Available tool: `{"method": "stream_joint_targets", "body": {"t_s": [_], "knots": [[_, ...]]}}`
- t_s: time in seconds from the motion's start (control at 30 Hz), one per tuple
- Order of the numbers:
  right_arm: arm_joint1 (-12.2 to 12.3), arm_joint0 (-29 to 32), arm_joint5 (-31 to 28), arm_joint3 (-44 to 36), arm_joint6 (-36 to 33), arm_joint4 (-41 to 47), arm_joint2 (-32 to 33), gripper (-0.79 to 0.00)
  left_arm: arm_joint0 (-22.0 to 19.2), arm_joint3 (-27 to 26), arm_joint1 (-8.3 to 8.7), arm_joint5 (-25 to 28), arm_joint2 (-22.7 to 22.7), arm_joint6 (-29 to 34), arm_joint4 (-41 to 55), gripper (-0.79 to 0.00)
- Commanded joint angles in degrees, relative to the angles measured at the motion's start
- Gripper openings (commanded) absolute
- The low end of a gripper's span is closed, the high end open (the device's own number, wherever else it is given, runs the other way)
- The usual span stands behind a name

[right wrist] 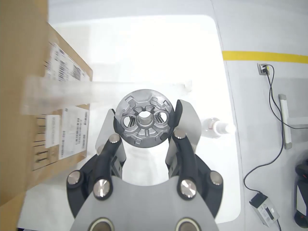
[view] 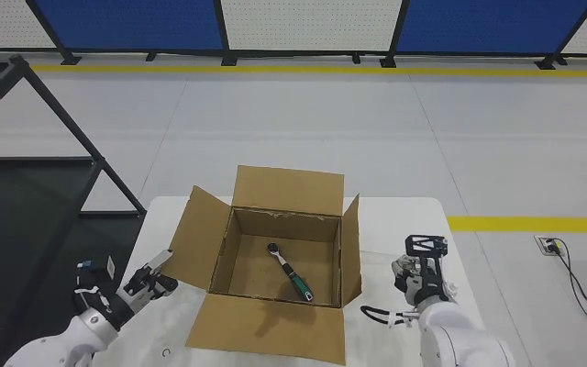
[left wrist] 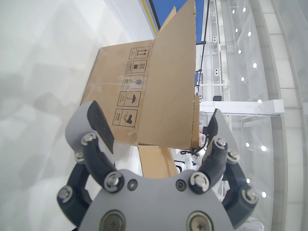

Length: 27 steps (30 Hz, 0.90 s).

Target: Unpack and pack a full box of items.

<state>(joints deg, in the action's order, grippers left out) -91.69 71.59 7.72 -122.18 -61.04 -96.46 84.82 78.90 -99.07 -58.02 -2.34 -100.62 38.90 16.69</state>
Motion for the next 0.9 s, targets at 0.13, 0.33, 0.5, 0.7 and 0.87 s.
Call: {"method": "stream_joint_targets", "body": {"t_s": [0.13, 0.33, 0.5, 0.7, 0.87], "knots": [[-0.14, -3.72, 0.26, -7.91, -4.72, -0.41, -3.05, -0.785, -0.50, -0.22, -0.06, 0.32, 2.17, 1.18, -0.05, 0.000], [-0.57, -10.78, 1.82, -8.07, -6.58, 2.28, -5.90, -0.785, -1.13, -0.77, -0.22, 0.58, 5.17, 1.59, -0.62, 0.000], [-0.86, -14.99, 1.82, -6.71, -6.84, 3.61, -8.65, -0.785, -1.39, -0.77, -0.34, 0.91, 5.73, 0.55, 0.28, 0.000], [-0.86, -14.99, 1.82, -6.71, -6.84, 3.61, -8.65, -0.785, -1.08, -0.40, -0.35, 1.13, 4.81, -0.68, 1.05, 0.000], [-0.86, -14.99, 1.82, -6.71, -6.84, 3.61, -8.65, -0.785, -1.08, -0.40, -0.35, 1.13, 4.81, -0.68, 1.05, 0.000]]}}
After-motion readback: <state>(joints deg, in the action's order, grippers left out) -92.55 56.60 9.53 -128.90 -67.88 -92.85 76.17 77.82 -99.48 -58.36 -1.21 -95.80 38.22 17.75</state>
